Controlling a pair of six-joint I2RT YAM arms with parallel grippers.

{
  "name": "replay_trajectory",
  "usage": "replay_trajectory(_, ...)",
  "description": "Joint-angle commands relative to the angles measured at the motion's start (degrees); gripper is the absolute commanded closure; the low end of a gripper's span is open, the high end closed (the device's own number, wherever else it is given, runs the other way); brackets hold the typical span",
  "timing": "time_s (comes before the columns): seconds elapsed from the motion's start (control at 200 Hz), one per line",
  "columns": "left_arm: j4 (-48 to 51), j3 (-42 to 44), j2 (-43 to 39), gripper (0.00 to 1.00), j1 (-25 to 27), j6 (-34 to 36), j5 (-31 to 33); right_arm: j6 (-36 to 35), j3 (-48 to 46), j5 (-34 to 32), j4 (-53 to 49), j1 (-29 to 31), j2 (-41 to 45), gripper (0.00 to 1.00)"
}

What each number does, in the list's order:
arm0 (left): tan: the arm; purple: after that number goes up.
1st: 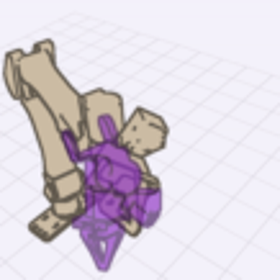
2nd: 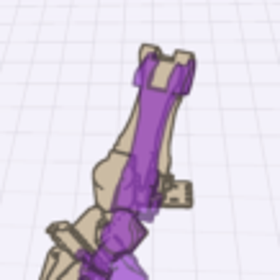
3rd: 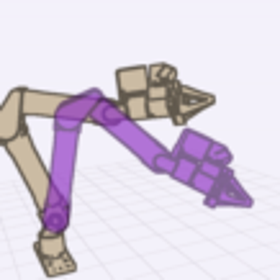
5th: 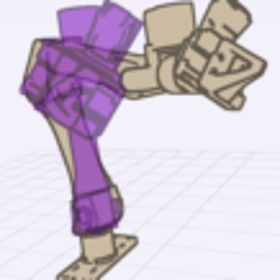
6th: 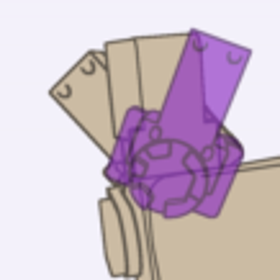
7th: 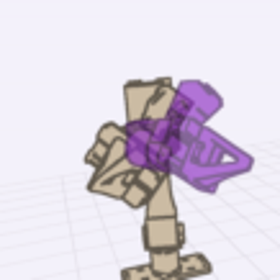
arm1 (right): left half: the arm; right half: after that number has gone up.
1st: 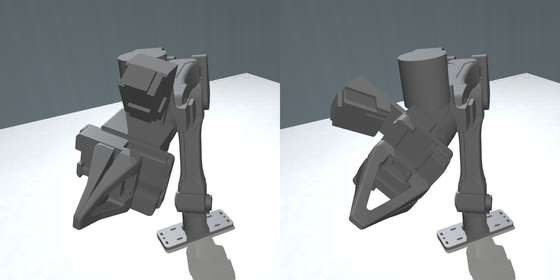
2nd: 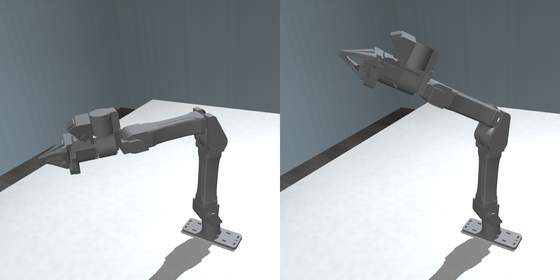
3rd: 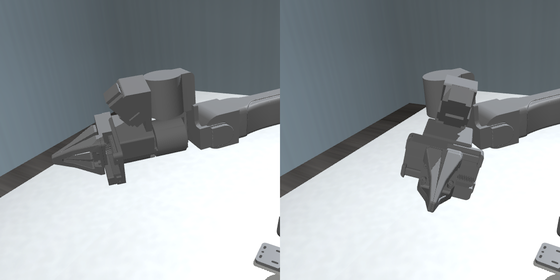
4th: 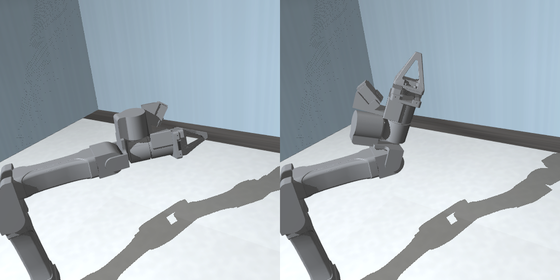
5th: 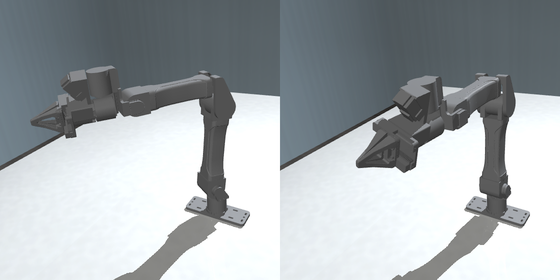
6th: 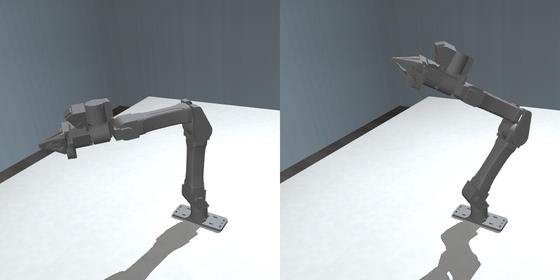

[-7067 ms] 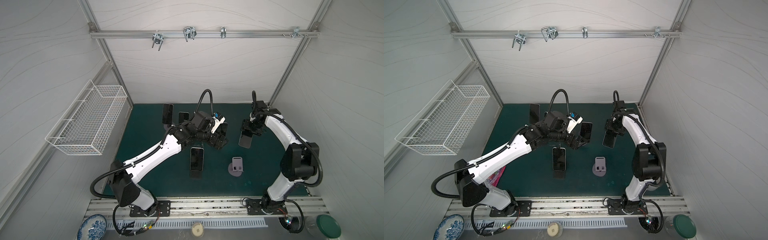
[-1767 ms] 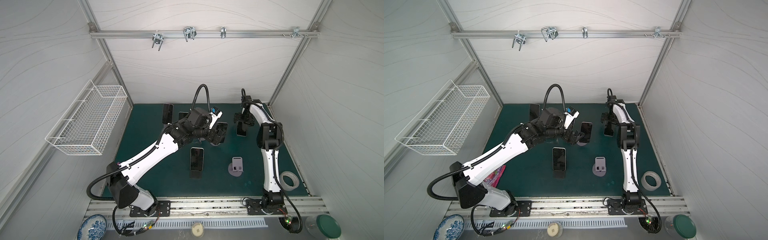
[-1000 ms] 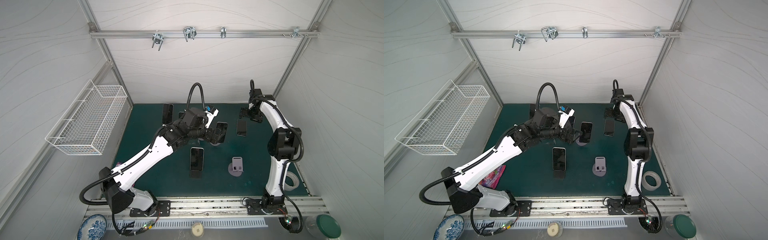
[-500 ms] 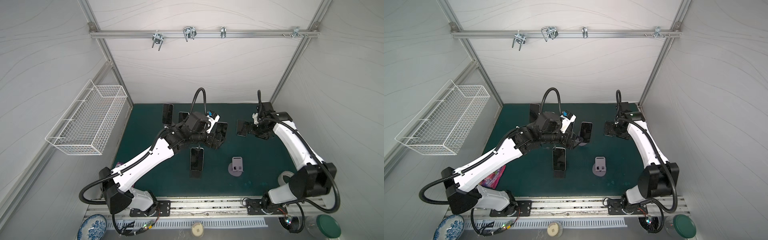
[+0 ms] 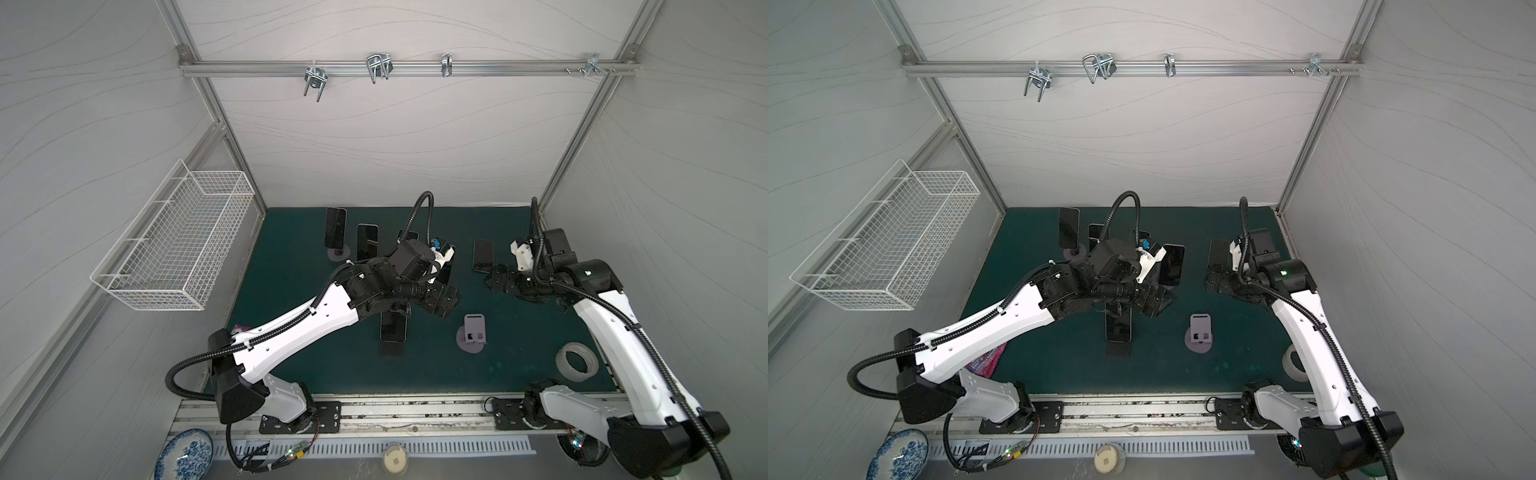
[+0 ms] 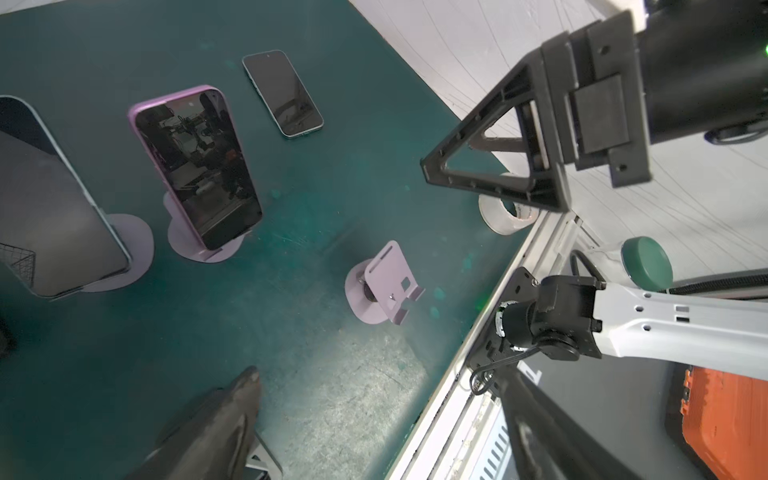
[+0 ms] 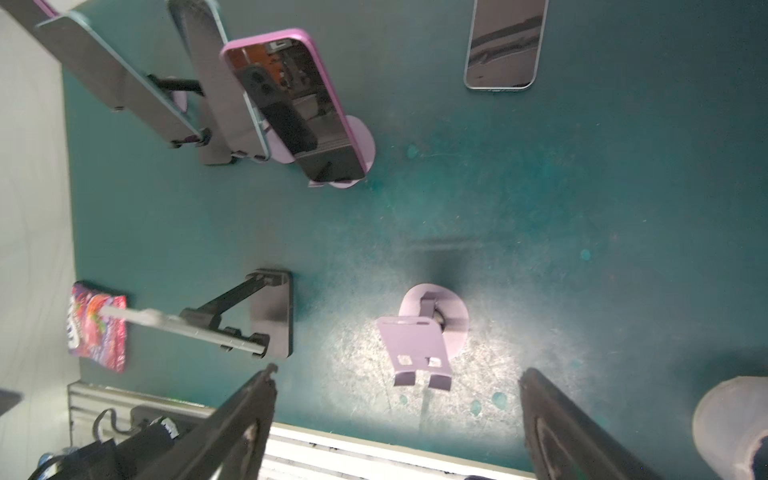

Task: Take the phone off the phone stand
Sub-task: 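Move the right gripper back toward the empty lilac stand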

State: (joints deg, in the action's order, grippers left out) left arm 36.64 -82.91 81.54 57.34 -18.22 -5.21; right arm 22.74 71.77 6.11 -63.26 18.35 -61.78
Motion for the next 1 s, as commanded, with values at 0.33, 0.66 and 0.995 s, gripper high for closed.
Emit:
replay_trajectory(0.33,1.59,-2.24,0.12,0.1,3.43,-2.51,4.41,4.21,-4.76,1.33,-1.76,6.2,2.41,0.1)
replay_trajectory(0.66,1.85,-1.73,0.27,0.1,3.54,-2.57,4.6,5.19,-2.77,1.03,-0.97,10.49,-0.5,0.11)
replay_trajectory(0.995,1.9,-0.37,0.42,0.1,3.62,-3.7,4.12,4.76,-4.27,-0.33,-1.71,12.02,-1.3,0.11)
